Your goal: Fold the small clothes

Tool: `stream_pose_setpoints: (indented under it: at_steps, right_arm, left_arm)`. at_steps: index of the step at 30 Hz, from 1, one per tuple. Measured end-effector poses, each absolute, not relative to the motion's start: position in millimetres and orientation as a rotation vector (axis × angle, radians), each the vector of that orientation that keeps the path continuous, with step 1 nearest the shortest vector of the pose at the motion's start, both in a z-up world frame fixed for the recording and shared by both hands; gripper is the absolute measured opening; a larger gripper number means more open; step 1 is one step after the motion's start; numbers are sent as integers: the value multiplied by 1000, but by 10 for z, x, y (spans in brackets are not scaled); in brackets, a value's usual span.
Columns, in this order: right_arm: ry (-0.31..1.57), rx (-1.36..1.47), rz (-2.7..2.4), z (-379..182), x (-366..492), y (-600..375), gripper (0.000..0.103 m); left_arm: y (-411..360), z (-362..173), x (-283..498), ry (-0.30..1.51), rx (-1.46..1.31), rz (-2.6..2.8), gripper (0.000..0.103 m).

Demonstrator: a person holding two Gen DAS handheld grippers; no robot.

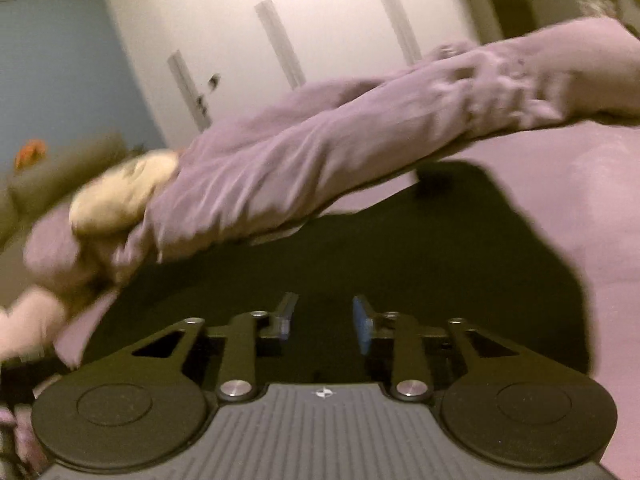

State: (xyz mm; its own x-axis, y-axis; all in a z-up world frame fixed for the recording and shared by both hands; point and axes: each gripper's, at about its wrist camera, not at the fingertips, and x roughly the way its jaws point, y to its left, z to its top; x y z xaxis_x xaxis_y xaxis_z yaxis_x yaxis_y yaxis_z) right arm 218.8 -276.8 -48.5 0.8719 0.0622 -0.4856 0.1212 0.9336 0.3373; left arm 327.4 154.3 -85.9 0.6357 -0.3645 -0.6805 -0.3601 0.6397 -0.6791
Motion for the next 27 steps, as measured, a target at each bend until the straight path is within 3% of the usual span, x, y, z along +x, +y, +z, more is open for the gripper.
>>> stream_pose_setpoints:
  at_steps: [3,6,7,9,11,13,14,17,27]
  right_arm:
    - [501,343,-13,-548,2372,-2462,15]
    - [464,324,-26,-579,2528,-2305,15]
    - [455,313,-41,-597,2597,-2268,15]
    - [457,301,-68,-670,2622,-2168,15]
    - [538,261,-88,-866,2741,-2084,15]
    - [532,234,-81,-999,2756,-2060,15]
    - [531,245,-76,-996,2753,-2079,15]
    - [547,284,-48,-976,2756,-2167,13]
    - [615,192,-44,-1012,2762,-2101,11]
  left_arm:
    - [1554,-873,3291,914,-893,-18,53]
    - [1551,-883,3298,905,-826,-61,52]
    - [1550,-888,3305,899,-812,-73,52]
    - [1530,-894,3350,891,-799,-93,66]
    - [1507,-887,3403,875,-800,-101,66]
    - [1467,-869,3472,879,-769,-91,53]
    - [1453,-859,3507,880,-761,-92,39]
    - [1407,-773,3541,865,-750,-97,30]
    - [689,159,3374,648,-397,-280,27]
